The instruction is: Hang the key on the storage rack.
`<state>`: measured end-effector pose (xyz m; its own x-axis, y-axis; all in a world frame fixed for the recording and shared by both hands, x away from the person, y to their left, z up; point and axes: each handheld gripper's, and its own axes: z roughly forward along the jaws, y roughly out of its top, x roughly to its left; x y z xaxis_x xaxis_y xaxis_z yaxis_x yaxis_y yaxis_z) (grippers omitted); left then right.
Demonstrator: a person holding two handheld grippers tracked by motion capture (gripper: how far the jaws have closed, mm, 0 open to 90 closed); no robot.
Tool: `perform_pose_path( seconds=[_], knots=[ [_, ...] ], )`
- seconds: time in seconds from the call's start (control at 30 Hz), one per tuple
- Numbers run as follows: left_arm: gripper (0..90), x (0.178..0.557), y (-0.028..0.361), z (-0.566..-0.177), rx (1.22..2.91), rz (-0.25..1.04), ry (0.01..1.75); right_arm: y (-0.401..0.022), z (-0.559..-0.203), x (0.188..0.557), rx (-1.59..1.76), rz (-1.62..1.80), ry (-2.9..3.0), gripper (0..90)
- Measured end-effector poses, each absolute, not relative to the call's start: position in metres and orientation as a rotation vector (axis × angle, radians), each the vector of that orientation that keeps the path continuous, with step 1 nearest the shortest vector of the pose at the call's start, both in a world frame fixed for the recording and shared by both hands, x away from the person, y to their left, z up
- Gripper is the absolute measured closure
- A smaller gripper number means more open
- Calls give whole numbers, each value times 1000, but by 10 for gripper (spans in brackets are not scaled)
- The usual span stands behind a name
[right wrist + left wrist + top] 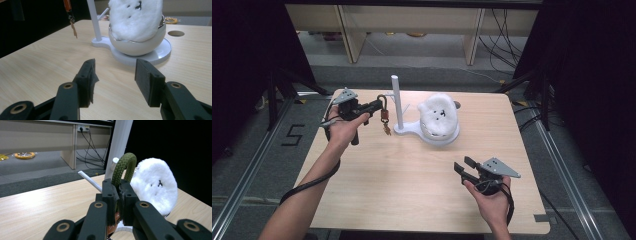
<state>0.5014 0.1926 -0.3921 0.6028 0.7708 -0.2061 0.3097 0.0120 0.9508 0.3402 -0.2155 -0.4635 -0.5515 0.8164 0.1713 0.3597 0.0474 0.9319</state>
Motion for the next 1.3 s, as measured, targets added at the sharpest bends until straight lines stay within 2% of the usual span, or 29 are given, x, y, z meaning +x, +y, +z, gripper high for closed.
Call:
perform_pose_path(
  seconds=[1.3],
  knots=[
    [839,527,185,-393,1540,377,988,-215,-468,337,1214,1488,1947,520]
  ],
)
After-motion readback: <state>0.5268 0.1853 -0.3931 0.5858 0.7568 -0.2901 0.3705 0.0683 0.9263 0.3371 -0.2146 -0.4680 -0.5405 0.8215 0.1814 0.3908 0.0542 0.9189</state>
